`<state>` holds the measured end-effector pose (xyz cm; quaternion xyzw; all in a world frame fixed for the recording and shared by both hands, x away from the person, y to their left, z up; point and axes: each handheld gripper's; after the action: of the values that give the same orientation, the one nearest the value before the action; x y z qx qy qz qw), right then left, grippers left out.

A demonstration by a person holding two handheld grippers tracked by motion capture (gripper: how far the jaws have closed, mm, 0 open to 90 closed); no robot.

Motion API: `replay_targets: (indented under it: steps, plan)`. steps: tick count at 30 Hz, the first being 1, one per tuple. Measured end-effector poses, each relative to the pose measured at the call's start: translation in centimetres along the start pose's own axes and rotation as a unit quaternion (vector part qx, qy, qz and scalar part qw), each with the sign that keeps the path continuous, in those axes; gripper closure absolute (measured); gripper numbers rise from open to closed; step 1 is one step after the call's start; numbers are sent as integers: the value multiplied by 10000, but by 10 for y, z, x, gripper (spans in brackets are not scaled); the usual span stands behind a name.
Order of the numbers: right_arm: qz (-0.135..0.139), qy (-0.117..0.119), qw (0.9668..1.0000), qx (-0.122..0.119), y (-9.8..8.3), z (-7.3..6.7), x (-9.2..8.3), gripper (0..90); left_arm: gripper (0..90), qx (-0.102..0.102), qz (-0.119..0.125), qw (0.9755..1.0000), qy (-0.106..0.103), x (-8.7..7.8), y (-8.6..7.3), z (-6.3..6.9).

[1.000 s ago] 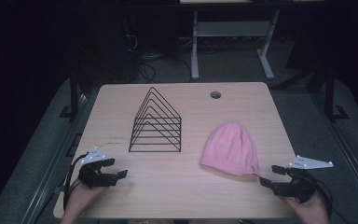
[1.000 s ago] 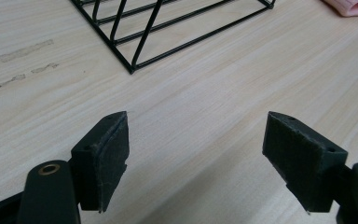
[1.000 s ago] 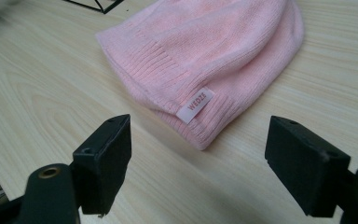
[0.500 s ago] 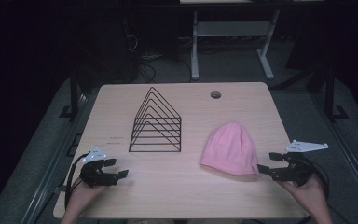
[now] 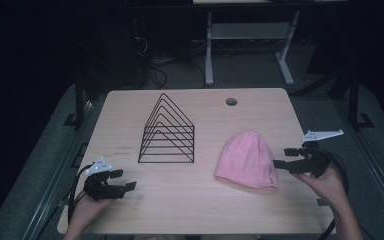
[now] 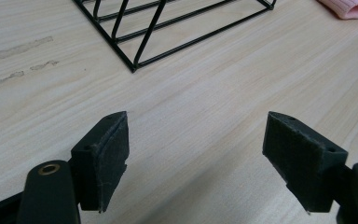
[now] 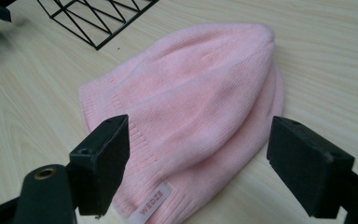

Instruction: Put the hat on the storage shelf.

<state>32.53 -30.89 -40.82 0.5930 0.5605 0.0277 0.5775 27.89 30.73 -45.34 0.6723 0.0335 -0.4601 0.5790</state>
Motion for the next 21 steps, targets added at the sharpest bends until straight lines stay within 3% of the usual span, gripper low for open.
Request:
replay_targets:
  steps: [13, 21]
  plan:
    - [-360, 185, 9991, 142, 40, 27, 23, 216, 224, -24, 69, 9999, 114, -7, -2, -1]
    - [-435, 126, 9987, 249, 59, 39, 35, 220, 224, -48, 102, 9998, 151, -11, -4, -3]
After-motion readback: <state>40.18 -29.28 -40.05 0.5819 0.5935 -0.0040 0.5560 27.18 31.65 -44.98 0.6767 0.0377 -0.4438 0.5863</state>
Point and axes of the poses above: each handheld gripper's, and its own axes: x roughly forward along the jaws, y roughly out of its top, z roughly to its right, and after that the axes turned 6 degrees about y, right-handed
